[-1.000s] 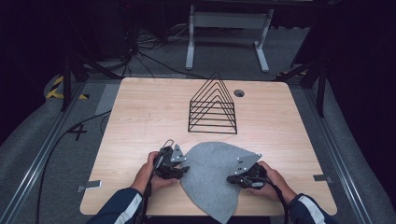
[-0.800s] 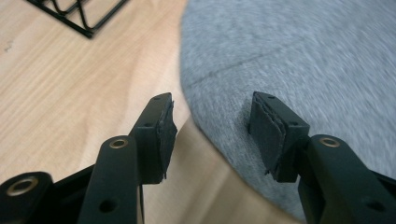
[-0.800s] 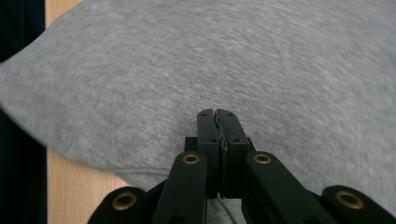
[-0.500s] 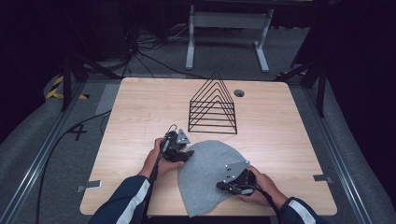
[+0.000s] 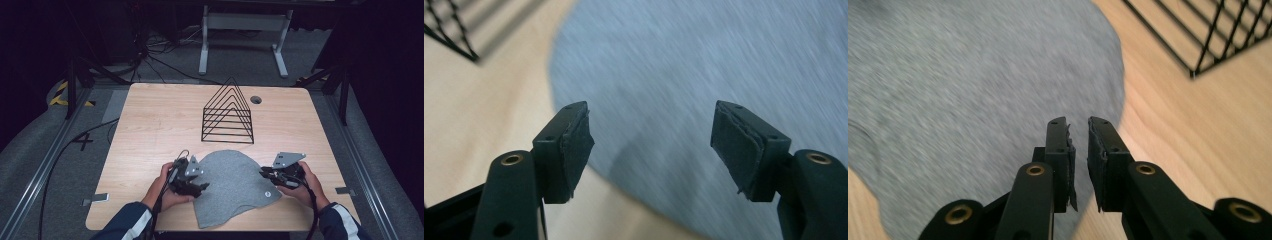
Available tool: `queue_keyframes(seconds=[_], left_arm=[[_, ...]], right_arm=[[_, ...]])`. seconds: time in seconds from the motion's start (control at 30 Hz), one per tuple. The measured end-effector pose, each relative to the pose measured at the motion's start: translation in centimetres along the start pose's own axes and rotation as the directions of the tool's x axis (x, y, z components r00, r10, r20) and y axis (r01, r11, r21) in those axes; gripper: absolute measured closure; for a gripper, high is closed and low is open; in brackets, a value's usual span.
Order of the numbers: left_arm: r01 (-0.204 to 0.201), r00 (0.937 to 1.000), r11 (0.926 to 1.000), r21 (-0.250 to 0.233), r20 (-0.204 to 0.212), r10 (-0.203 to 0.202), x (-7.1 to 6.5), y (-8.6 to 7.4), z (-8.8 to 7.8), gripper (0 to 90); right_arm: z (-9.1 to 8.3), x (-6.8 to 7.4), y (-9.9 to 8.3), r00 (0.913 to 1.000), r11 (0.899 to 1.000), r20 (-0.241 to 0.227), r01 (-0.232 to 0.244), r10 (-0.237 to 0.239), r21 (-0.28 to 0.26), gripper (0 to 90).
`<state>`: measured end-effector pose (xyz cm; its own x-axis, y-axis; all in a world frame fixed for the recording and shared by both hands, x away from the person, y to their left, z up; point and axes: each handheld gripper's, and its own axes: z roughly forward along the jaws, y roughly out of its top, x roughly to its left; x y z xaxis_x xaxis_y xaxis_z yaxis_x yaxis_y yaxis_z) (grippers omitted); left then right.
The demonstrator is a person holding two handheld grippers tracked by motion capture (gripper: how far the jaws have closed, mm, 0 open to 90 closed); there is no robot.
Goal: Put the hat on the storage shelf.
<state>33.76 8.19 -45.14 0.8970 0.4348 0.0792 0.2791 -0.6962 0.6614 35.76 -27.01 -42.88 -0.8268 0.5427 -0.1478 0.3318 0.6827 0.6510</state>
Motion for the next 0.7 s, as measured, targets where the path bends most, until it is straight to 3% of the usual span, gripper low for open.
queue_keyframes(seconds=[0.07,0.13,0.2,0.3,0.43,0.47,0.5,0.53,0.57,0.67,0.7], left_arm=[[0.017,0.9998,0.9995,0.026,0.009,-0.017,-0.3,-0.9,0.0,31.9],[0.023,0.9997,0.9984,0.052,-0.008,-0.023,-0.3,-1.6,0.0,31.0],[0.052,0.9985,0.998,0.037,-0.017,-0.051,0.1,-1.9,-0.1,29.4],[0.047,0.9979,0.9979,0.045,-0.046,-0.045,0.5,-2.0,-0.2,27.7],[0.076,0.9936,0.9962,0.041,-0.087,-0.072,2.2,-2.3,-0.4,28.2],[0.11,0.9906,0.9936,0.024,-0.085,-0.108,3.2,-2.3,-0.5,29.9],[0.141,0.9867,0.9899,0.01,-0.082,-0.14,3.8,-2.3,-0.5,30.4],[0.141,0.9867,0.9899,0.01,-0.082,-0.14,3.8,-2.3,-0.5,29.9],[0.166,0.9839,0.9861,-0.004,-0.066,-0.166,4.6,-2.2,-0.4,29.9],[0.201,0.9785,0.9794,-0.013,-0.044,-0.202,5.8,-1.6,-0.1,28.3],[0.214,0.9763,0.9767,-0.005,-0.029,-0.215,6.6,-1.2,0.5,25.7]], right_arm=[[0.4,0.0,-0.4,0.9999,1.0,-0.007,0.008,-0.008,0.03,79.8],[0.9,0.2,-0.6,0.9995,0.998,-0.025,0.02,-0.019,0.062,79.8],[1.2,0.6,-0.6,0.9988,0.997,-0.045,0.023,-0.02,0.08,79.3],[1.6,1.1,-0.7,0.9978,0.996,-0.065,0.023,-0.017,0.081,79.2],[1.5,2.1,-0.6,0.9939,0.996,-0.108,0.033,-0.024,0.082,75.9],[1.5,2.4,-0.5,0.9924,0.996,-0.12,0.039,-0.029,0.081,73.5],[1.5,2.6,-0.3,0.9927,0.995,-0.114,0.049,-0.039,0.083,68.6],[1.5,2.6,-0.3,0.9927,0.995,-0.114,0.049,-0.039,0.083,68.6],[1.5,2.7,-0.1,0.993,0.995,-0.111,0.049,-0.039,0.084,65.6],[1.7,2.1,0.9,0.9978,0.999,-0.066,0.002,0.001,0.049,51.2],[2.0,1.3,1.7,0.9988,0.999,-0.024,-0.043,0.044,0.027,45.5]])
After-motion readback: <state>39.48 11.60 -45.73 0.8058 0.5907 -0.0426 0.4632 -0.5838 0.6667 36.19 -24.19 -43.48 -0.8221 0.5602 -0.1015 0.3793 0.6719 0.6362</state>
